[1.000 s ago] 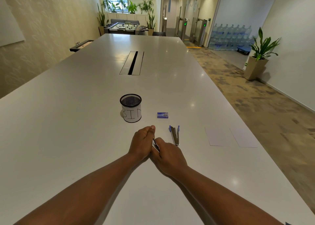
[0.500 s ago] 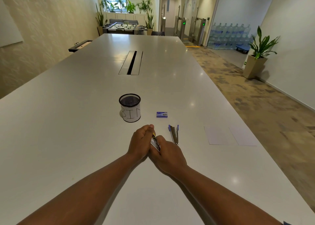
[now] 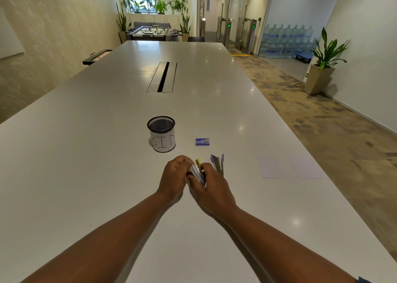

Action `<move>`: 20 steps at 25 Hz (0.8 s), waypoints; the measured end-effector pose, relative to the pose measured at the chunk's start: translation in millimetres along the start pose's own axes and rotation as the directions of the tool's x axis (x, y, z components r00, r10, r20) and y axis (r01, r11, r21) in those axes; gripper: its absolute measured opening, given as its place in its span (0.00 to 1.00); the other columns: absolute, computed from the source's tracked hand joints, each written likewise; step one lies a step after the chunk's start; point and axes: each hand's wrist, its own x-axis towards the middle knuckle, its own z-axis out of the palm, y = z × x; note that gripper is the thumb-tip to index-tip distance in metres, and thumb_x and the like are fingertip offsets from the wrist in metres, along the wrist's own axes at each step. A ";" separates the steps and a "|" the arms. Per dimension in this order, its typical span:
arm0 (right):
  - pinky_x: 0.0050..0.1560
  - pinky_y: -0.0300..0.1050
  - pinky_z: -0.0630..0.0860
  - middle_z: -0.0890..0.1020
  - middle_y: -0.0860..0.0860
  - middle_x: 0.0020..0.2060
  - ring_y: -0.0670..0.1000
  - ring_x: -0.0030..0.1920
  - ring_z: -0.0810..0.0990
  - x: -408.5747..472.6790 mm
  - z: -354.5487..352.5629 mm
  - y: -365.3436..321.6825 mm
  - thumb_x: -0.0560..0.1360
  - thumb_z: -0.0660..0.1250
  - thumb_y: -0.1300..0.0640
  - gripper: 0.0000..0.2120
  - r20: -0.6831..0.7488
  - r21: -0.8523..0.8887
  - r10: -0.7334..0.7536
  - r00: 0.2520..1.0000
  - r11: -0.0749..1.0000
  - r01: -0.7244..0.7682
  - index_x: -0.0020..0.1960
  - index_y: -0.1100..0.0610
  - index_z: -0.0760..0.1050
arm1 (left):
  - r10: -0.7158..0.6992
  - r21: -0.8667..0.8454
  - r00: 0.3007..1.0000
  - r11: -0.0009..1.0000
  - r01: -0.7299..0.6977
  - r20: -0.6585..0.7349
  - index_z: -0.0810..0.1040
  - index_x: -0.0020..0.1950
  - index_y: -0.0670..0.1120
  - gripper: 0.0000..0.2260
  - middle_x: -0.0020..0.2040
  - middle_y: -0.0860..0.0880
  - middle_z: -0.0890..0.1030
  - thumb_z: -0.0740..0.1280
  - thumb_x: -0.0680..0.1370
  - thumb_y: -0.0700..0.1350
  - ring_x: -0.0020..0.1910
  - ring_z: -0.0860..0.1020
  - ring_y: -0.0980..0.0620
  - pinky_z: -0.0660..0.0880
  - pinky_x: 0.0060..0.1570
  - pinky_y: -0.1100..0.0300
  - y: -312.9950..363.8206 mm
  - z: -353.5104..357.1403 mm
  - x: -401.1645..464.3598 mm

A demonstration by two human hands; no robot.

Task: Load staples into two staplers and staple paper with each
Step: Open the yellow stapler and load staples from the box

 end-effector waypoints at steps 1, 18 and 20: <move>0.36 0.49 0.79 0.79 0.46 0.36 0.48 0.35 0.79 -0.2 -1.5 -1.1 0.79 0.61 0.36 0.15 -0.007 0.013 0.004 1.000 1.000 -0.004 0.50 0.48 0.70 | -0.012 -0.022 1.000 1.000 0.012 0.001 0.78 0.39 0.41 0.10 0.35 0.42 0.77 0.64 0.74 0.47 0.35 0.76 0.46 0.73 0.38 0.53 0.7 0.9 -0.9; 0.37 0.52 0.76 0.78 0.45 0.36 0.47 0.36 0.77 -1.5 -3.5 5.0 0.83 0.55 0.42 0.12 0.006 0.038 -0.052 0.999 0.998 0.052 0.48 0.48 0.70 | -0.010 -0.121 0.988 0.992 0.030 0.157 0.80 0.52 0.44 0.17 0.47 0.40 0.79 0.61 0.80 0.57 0.48 0.74 0.39 0.71 0.53 0.44 -9.3 -1.3 -2.6; 0.37 0.53 0.77 0.78 0.45 0.36 0.48 0.36 0.77 -1.0 -3.3 5.7 0.83 0.54 0.42 0.12 0.016 0.020 -0.057 0.998 0.998 0.057 0.48 0.48 0.69 | 0.007 -0.121 0.986 0.993 0.014 0.167 0.76 0.46 0.44 0.16 0.41 0.41 0.73 0.60 0.81 0.55 0.43 0.67 0.42 0.65 0.48 0.44 -7.6 -1.2 -2.4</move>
